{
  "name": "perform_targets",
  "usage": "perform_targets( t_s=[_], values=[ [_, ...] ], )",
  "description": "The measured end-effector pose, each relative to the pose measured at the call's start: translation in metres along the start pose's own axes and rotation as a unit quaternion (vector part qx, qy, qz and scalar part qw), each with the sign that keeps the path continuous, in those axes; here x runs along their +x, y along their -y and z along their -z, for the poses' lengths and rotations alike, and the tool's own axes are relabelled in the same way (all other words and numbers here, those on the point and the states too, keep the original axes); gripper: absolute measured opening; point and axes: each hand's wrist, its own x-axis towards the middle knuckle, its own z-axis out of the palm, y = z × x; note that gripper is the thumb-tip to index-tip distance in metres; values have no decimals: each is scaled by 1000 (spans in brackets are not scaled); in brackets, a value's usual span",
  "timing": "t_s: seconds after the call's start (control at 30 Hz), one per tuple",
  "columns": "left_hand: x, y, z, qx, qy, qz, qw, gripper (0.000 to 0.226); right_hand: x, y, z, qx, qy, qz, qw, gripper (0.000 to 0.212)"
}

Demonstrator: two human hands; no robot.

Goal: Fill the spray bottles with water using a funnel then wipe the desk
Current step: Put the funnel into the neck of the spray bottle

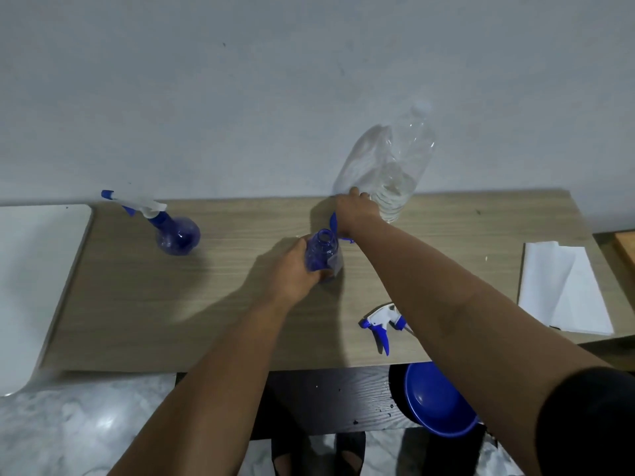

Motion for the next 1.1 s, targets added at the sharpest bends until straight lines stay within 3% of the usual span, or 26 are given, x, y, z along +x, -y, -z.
perform_targets(
  t_s=[0.07,0.2,0.4,0.5,0.57,0.63,0.77,0.9,0.97,1.1],
  values=[
    [1,2,0,-3,7,0,1000,71,0,0,-3,5,40,-24,999,79],
    [1,7,0,-13,12,-8,1000,73,0,-2,-12,3,44,-5,999,59],
    [-10,9,0,-37,17,-13,999,66,-22,-13,-3,44,41,-12,998,58],
    [-25,10,1,-28,19,-11,999,59,-41,-24,7,145,8,1,989,75],
    [-38,12,-1,-22,20,-15,999,64,-60,-31,17,249,-29,28,968,86],
    [-50,15,-4,-5,14,-14,1000,69,-85,-35,28,359,-69,50,930,80],
    [-71,17,-15,4,10,-3,1000,67,-144,-32,35,578,-123,64,804,74],
    [-77,12,-21,0,2,2,1000,57,-185,-16,18,684,-124,83,714,70],
    [-76,9,-21,-5,13,4,1000,54,-198,-8,5,698,-125,96,699,72],
    [-74,13,-23,22,14,17,1000,58,-211,-2,-17,677,-145,116,712,82]
  ],
)
